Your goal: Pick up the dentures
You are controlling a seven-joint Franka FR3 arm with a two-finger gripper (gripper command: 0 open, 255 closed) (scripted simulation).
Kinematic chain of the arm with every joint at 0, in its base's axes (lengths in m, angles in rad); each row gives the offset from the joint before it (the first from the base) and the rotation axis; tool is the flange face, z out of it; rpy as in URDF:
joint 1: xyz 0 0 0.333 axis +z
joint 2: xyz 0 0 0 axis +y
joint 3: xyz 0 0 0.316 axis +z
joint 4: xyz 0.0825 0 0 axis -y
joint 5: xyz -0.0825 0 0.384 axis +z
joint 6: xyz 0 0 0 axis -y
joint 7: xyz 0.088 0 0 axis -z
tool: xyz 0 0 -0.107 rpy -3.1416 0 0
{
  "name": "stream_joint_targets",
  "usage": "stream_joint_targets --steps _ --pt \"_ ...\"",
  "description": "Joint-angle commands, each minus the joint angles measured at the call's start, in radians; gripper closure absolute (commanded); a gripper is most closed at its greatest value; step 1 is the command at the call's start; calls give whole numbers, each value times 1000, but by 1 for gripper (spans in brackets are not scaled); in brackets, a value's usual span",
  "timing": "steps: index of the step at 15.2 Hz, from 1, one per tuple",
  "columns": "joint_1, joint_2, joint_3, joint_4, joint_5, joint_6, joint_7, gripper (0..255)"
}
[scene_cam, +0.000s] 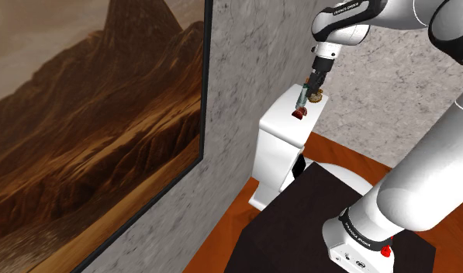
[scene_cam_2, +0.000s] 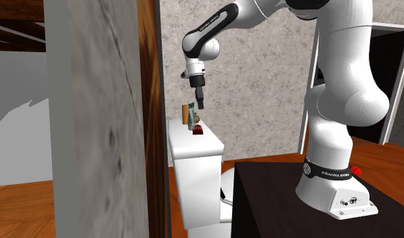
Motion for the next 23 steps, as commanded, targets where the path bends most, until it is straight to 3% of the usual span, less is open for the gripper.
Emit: stream_joint_targets --steps 1,4,14,15,23 --pt "-27 95 -10 66 53 -11 -61 0" --pt "-83 235 -7 167 126 -31 -137 0" --pt "-95 286 8 127 156 52 -159 0" --pt "-94 286 9 128 156 52 -158 255" --pt "-94 286 9 128 156 51 -157 255"
